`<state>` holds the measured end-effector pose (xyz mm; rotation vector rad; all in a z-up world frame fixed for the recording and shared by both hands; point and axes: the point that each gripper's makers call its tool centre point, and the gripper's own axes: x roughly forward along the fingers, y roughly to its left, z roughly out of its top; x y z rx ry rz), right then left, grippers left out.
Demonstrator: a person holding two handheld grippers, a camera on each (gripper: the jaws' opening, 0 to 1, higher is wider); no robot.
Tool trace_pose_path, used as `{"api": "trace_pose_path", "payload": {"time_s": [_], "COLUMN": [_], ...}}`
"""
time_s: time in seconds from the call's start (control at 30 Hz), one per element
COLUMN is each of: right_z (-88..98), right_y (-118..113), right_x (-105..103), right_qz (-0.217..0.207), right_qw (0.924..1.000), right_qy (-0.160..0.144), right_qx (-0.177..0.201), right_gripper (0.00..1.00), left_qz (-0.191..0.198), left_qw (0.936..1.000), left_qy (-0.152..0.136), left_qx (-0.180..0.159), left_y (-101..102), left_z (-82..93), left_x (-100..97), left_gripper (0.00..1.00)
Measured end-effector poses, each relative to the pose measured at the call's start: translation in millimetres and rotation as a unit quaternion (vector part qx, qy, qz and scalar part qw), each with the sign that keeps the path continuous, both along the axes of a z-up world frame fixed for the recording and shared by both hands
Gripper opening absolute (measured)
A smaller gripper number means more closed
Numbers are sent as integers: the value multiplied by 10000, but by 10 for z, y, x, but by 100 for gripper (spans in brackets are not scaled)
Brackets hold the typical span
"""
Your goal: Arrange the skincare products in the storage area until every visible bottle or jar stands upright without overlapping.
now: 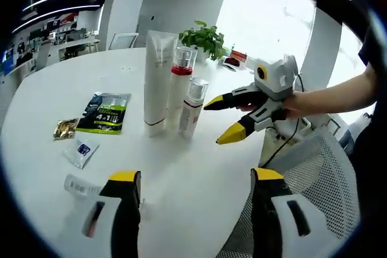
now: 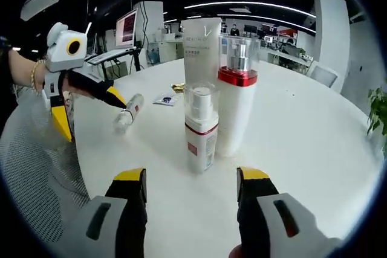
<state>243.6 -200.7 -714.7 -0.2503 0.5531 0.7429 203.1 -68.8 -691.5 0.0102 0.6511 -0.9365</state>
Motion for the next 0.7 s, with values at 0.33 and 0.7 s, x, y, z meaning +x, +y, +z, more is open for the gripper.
{"api": "trace_pose_path", "payload": {"time_s": [0.33,0.7], "right_z": [126,195], "right_y": [101,208], "right_x": [-107,-260], "right_qz": [-194,-375], "right_qw": [9998,9988], "right_qy": [-48,11], "right_qx": [91,323], "right_gripper": [76,88], "left_qz": [801,1456], "left_qw": [9966,9892], "left_qy": [102,46], "left_qx": [-145,-169], "left_y": [521,1037], "left_z": [73,175], "left_x": [-82,-154], "left_gripper": [80,84]}}
